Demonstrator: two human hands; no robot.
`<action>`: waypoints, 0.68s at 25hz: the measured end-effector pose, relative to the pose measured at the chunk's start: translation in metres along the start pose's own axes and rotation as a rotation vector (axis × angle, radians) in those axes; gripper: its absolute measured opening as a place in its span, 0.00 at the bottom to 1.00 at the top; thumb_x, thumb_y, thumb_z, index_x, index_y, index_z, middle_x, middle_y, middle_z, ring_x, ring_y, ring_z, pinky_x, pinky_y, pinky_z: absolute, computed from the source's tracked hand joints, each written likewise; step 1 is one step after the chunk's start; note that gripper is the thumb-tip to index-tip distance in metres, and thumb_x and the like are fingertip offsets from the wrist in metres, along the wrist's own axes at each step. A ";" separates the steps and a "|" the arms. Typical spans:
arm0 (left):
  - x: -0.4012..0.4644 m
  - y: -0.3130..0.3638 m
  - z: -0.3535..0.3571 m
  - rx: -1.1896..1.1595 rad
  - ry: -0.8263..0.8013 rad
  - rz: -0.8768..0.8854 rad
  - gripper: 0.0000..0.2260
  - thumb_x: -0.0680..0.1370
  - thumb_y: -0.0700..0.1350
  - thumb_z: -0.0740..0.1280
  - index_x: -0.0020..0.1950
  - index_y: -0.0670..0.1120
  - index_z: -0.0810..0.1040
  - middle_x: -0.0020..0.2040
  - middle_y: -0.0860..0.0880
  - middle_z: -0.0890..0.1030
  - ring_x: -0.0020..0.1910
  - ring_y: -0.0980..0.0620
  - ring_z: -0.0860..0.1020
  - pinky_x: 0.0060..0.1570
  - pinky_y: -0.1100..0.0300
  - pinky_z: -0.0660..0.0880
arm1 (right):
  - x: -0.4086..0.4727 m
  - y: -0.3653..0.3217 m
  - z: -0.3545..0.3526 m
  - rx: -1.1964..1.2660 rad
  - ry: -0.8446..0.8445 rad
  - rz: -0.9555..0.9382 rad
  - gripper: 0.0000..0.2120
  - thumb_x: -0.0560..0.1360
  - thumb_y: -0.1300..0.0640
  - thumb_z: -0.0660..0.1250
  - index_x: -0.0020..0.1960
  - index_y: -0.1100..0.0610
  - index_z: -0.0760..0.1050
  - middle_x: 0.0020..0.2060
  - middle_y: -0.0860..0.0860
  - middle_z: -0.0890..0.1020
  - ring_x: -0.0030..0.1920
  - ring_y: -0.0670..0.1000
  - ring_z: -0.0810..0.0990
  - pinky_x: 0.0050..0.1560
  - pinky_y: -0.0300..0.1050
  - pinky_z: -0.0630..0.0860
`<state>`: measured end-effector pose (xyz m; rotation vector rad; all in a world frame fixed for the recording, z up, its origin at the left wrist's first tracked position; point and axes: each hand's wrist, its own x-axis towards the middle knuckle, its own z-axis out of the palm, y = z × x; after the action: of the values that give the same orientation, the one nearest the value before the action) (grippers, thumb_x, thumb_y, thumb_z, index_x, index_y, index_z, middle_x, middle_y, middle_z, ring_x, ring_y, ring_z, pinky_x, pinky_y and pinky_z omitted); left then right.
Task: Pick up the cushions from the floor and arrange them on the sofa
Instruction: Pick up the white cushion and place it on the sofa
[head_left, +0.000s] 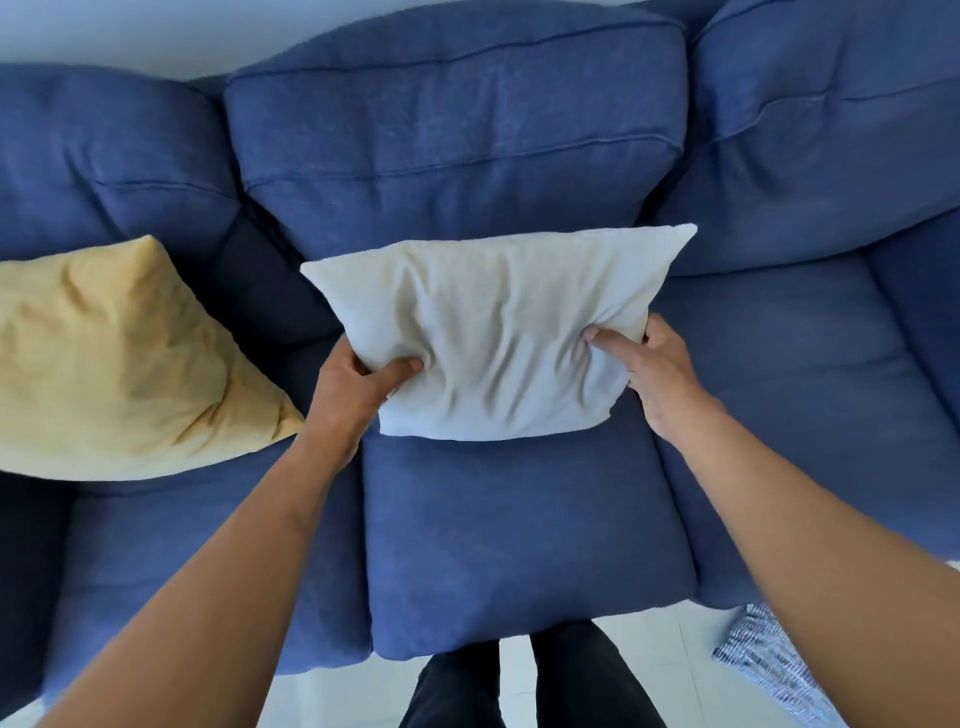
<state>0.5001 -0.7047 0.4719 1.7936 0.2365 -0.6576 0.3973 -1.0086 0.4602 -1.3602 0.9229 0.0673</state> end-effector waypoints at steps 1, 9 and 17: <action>0.011 0.004 0.003 0.002 0.022 0.015 0.23 0.75 0.43 0.79 0.68 0.49 0.78 0.60 0.53 0.85 0.57 0.51 0.83 0.53 0.55 0.81 | 0.013 -0.006 0.003 -0.002 -0.002 -0.010 0.27 0.69 0.52 0.82 0.64 0.51 0.78 0.58 0.47 0.88 0.59 0.50 0.86 0.65 0.55 0.80; 0.106 -0.031 0.017 0.224 0.110 -0.122 0.33 0.70 0.46 0.81 0.73 0.50 0.74 0.63 0.51 0.84 0.63 0.49 0.82 0.65 0.50 0.80 | 0.113 -0.003 0.026 -0.190 -0.018 0.049 0.25 0.71 0.58 0.78 0.66 0.55 0.76 0.58 0.50 0.85 0.55 0.50 0.84 0.45 0.42 0.76; 0.123 0.002 0.019 0.017 0.206 -0.123 0.27 0.72 0.39 0.78 0.69 0.47 0.76 0.59 0.49 0.84 0.59 0.48 0.83 0.54 0.53 0.83 | 0.126 -0.020 0.032 -0.130 0.055 0.023 0.25 0.66 0.64 0.75 0.62 0.55 0.78 0.54 0.52 0.87 0.54 0.53 0.86 0.53 0.54 0.85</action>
<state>0.5966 -0.7430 0.4029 1.8752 0.4851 -0.5620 0.5081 -1.0442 0.3987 -1.4774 0.9948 0.1092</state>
